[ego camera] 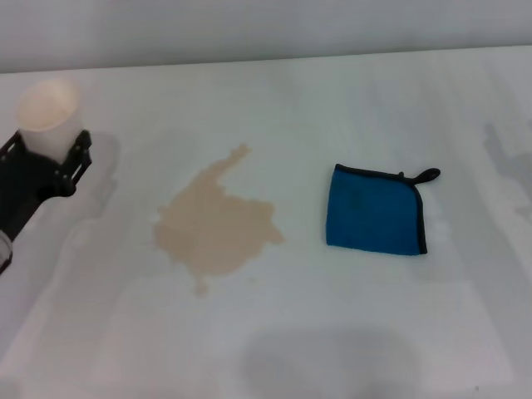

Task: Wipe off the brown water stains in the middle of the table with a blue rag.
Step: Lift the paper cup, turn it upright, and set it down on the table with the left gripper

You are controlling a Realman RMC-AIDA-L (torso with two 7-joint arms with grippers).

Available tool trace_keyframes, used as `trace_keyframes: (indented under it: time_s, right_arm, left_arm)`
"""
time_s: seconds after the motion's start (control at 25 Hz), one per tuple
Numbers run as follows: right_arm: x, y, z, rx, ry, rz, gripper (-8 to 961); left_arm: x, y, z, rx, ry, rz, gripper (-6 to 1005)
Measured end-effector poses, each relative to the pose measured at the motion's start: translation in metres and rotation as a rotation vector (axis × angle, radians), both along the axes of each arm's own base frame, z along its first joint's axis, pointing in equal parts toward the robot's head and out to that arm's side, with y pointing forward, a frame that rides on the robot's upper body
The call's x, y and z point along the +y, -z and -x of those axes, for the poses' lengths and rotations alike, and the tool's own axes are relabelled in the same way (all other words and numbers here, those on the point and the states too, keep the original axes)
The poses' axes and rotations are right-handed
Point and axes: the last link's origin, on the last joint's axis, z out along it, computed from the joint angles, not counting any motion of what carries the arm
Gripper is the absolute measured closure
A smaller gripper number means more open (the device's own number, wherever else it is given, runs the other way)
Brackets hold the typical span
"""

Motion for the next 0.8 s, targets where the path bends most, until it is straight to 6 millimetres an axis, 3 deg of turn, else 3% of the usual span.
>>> trace_keyframes:
  time_s: [0.28,0.8]
  right_arm:
    - [0.000,0.001,-0.002,-0.002,0.012,0.007,155]
    - [-0.001,0.001,-0.004,0.000,0.025,0.010,156]
  left_arm:
    - [-0.001,0.015,0.011,-0.004,-0.145,0.009,415]
    - [-0.003,0.027,0.012,-0.004,-0.196,0.051,420]
